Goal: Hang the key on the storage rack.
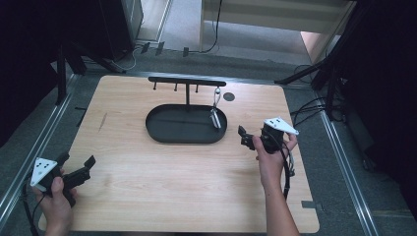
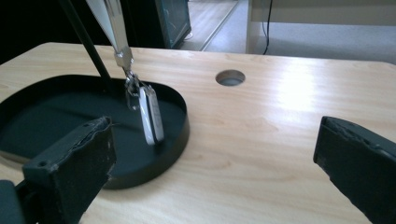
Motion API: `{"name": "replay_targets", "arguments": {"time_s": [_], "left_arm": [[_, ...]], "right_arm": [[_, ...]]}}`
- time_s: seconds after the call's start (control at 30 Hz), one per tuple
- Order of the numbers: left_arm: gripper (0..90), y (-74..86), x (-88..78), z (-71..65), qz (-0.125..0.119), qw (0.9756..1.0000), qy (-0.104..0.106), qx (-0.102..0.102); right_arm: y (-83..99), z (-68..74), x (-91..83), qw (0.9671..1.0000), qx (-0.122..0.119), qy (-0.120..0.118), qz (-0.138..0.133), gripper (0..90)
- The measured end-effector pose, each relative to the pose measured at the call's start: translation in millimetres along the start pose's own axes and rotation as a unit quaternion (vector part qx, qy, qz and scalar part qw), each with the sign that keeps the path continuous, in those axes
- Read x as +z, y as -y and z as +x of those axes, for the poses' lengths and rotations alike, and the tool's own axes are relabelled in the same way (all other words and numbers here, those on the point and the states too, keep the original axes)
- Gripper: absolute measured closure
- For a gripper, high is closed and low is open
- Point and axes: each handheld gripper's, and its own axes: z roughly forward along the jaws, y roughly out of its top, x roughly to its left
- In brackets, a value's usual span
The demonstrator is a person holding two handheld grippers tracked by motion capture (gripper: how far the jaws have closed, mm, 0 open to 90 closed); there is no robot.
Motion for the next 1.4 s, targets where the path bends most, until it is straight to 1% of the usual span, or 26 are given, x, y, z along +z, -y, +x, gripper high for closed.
{"name": "replay_targets", "arguments": {"time_s": [0.1, 0.2, 0.33, 0.5, 0.57, 0.63, 0.77, 0.87, 1.0, 1.07, 1.13, 1.17, 1.3, 1.4], "left_arm": [[5.6, 0.0, 0.0, -0.2, 0.0, 1.0, 0.0, 0.001], [5.6, 0.1, 0.0, -0.4, 0.0, 1.0, 0.0, 0.001], [5.6, 0.2, -0.1, -1.0, 0.0, 1.0, 0.0, 0.002], [5.6, 0.2, -0.2, -1.1, 0.0, 1.0, -0.001, 0.003], [5.6, 0.2, -0.2, -1.2, -0.001, 1.0, -0.001, 0.002], [5.6, 0.2, -0.2, -1.2, 0.0, 1.0, -0.002, 0.002], [5.6, 0.2, -0.2, -1.3, 0.0, 1.0, -0.002, 0.004], [5.6, 0.3, -0.4, -1.3, 0.0, 1.0, -0.002, 0.003], [5.6, 0.3, -0.4, -1.3, 0.0, 1.0, -0.003, 0.004], [5.6, 0.3, -0.4, -1.4, 0.0, 1.0, -0.003, 0.004], [5.6, 0.4, -0.5, -1.3, -0.001, 1.0, -0.003, 0.004], [5.6, 0.3, -0.5, -1.3, 0.0, 1.0, -0.002, 0.003], [5.6, 0.3, -0.4, -1.4, 0.001, 1.0, -0.003, 0.004], [5.6, 0.2, -0.3, -1.4, 0.001, 1.0, -0.003, 0.003]], "right_arm": [[11.5, -7.5, -12.1, 1.0, 0.003, 0.002, -0.004, 0.0], [22.2, -15.0, -24.0, 0.9998, 0.011, 0.005, -0.012, 0.0], [36.5, -25.6, -38.3, 0.9995, 0.02, 0.017, -0.017, 0.0], [56.2, -42.4, -55.4, 0.9986, 0.02, 0.042, -0.025, 0.0], [64.9, -48.9, -63.3, 0.998, 0.013, 0.052, -0.034, 0.0], [71.8, -54.2, -69.3, 0.9977, 0.006, 0.057, -0.035, 0.0], [82.3, -62.9, -80.4, 0.9967, 0.012, 0.069, -0.04, 0.0], [90.6, -69.3, -89.5, 0.9962, 0.02, 0.073, -0.043, 0.0], [100.5, -75.8, -100.6, 0.9954, 0.022, 0.083, -0.042, 0.0], [104.3, -78.7, -106.1, 0.995, 0.025, 0.086, -0.044, 0.0], [108.2, -81.4, -112.7, 0.9943, 0.025, 0.093, -0.046, 0.0], [109.9, -82.1, -116.1, 0.9941, 0.029, 0.093, -0.047, 0.0], [116.1, -85.5, -129.0, 0.9932, 0.029, 0.098, -0.054, 0.0], [121.3, -87.8, -133.5, 0.9926, 0.037, 0.101, -0.057, 0.0]]}}
